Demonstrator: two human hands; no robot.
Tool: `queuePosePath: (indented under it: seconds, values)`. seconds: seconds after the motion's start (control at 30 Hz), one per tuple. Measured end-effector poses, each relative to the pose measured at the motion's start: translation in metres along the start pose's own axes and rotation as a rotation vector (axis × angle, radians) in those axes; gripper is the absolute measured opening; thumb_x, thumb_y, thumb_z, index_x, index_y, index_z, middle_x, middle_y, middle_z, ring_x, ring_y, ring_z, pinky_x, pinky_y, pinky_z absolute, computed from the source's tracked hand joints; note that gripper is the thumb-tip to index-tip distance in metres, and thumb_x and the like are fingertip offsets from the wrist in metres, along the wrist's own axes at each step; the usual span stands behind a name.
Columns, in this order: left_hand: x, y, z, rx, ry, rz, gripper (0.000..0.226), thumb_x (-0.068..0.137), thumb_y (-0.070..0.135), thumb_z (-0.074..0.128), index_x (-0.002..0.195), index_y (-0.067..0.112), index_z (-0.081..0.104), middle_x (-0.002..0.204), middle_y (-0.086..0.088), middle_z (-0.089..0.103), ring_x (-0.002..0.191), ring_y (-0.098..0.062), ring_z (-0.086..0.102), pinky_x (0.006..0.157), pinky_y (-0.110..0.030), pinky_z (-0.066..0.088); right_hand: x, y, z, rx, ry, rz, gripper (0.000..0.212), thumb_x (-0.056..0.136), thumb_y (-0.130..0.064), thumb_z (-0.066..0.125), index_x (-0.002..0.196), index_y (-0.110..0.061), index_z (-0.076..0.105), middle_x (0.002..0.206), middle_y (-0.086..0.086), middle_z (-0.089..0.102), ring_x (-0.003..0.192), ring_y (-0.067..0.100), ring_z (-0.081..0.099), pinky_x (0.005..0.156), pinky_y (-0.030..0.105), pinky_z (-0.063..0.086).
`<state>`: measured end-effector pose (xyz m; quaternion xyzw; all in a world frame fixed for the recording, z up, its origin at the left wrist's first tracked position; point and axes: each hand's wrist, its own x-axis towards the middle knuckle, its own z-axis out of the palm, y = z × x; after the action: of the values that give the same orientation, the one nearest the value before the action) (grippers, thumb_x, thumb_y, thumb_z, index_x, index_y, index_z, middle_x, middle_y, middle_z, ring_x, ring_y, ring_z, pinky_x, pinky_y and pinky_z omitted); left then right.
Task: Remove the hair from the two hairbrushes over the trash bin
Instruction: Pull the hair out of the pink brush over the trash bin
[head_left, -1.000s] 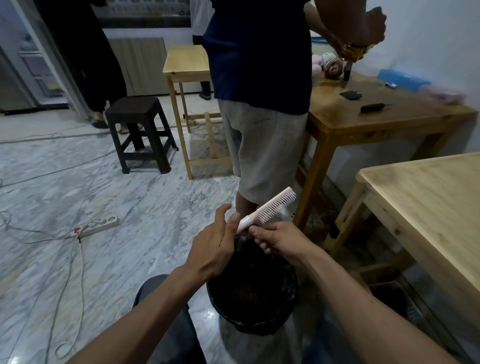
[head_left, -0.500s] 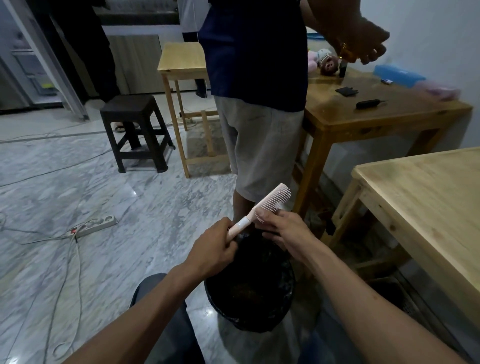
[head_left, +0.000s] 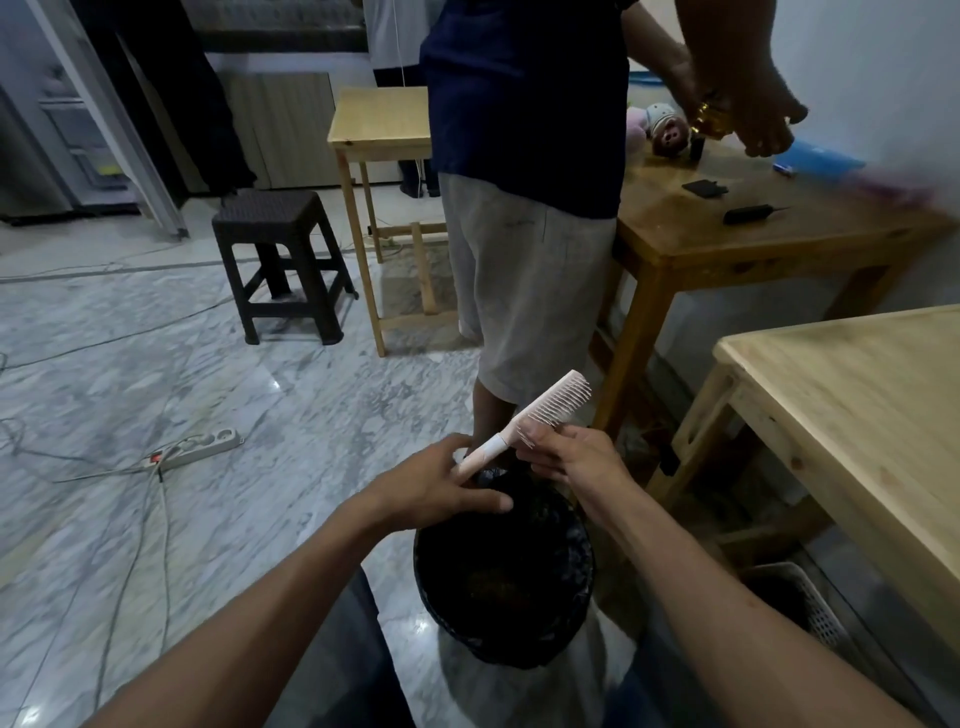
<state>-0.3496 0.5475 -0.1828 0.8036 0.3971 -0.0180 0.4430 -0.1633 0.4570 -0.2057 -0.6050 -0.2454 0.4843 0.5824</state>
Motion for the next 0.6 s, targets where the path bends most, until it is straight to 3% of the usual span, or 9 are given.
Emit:
queuePosePath:
  seconds: [0.07,0.1,0.2,0.33,0.4,0.47,0.53,0.57,0.6]
  values:
    - [0.003,0.003,0.008,0.083,0.071,0.090,0.039,0.087,0.051,0.067,0.107,0.019,0.056,0.084,-0.001,0.065,0.073,-0.024,0.067,0.059,-0.035,0.054,-0.001,0.001,0.003,0.005,-0.015,-0.009,0.012,0.095,-0.023,0.071,0.096,-0.012,0.077,0.086,0.001,0.082,0.082,0.011,0.078,0.073,0.021,0.058]
    - [0.005,0.002,0.011,0.167,0.151,0.126,0.030,0.093,0.047,0.059,0.099,0.018,0.056,0.078,0.000,0.063,0.071,-0.025,0.064,0.055,-0.033,0.046,-0.001,0.001,0.002,-0.010,-0.015,-0.021,0.013,0.095,-0.022,0.071,0.095,-0.011,0.077,0.086,0.001,0.082,0.080,0.011,0.078,0.071,0.021,0.058]
    - [0.007,-0.004,0.014,0.275,0.354,0.173,0.027,0.097,0.045,0.051,0.089,0.020,0.052,0.072,0.001,0.058,0.066,-0.024,0.056,0.053,-0.033,0.033,-0.001,0.002,-0.007,-0.124,0.014,-0.064,0.011,0.097,-0.014,0.070,0.090,-0.009,0.076,0.075,0.003,0.079,0.069,0.011,0.073,0.061,0.017,0.057]
    - [0.005,-0.009,0.006,0.268,0.458,0.153,0.019,0.097,0.041,0.050,0.086,0.025,0.049,0.070,0.000,0.058,0.066,-0.025,0.057,0.052,-0.034,0.034,-0.001,0.012,-0.020,-0.336,0.121,-0.036,0.013,0.098,-0.007,0.068,0.100,0.002,0.077,0.071,0.011,0.071,0.056,0.013,0.061,0.052,0.016,0.053]
    - [0.004,-0.007,0.002,0.282,0.491,0.152,0.018,0.096,0.041,0.051,0.086,0.026,0.051,0.071,0.000,0.059,0.063,-0.023,0.057,0.052,-0.034,0.036,-0.001,0.021,-0.023,-0.511,0.123,0.024,0.014,0.100,-0.007,0.066,0.096,0.000,0.077,0.073,0.012,0.072,0.055,0.012,0.062,0.052,0.017,0.054]
    - [0.003,-0.003,0.001,0.290,0.523,0.155,0.019,0.096,0.041,0.051,0.089,0.023,0.054,0.072,-0.001,0.061,0.063,-0.023,0.057,0.054,-0.036,0.040,-0.004,0.029,-0.024,-0.710,0.033,0.113,0.017,0.102,-0.005,0.061,0.100,-0.005,0.078,0.088,0.011,0.077,0.069,0.013,0.070,0.062,0.020,0.059]
    - [0.002,0.000,-0.001,0.290,0.554,0.156,0.019,0.095,0.040,0.051,0.088,0.023,0.054,0.072,-0.003,0.062,0.064,-0.025,0.057,0.056,-0.038,0.043,-0.009,0.028,-0.022,-0.928,-0.133,0.176,0.039,0.100,0.000,0.051,0.131,-0.016,0.069,0.125,0.005,0.073,0.101,0.013,0.072,0.080,0.020,0.058]
    - [0.001,0.001,-0.002,0.294,0.564,0.159,0.019,0.094,0.040,0.051,0.086,0.023,0.053,0.071,-0.004,0.062,0.064,-0.025,0.058,0.056,-0.038,0.043,-0.012,0.023,-0.020,-0.976,-0.203,0.217,0.055,0.098,0.001,0.047,0.147,-0.022,0.056,0.141,0.003,0.064,0.103,0.012,0.069,0.077,0.015,0.056]
    - [0.001,0.001,-0.003,0.302,0.572,0.161,0.019,0.094,0.041,0.051,0.085,0.024,0.053,0.071,-0.003,0.062,0.064,-0.026,0.058,0.056,-0.037,0.043,-0.012,0.019,-0.017,-1.000,-0.255,0.255,0.065,0.097,0.001,0.044,0.156,-0.025,0.042,0.149,0.005,0.055,0.093,0.009,0.066,0.063,0.010,0.052]
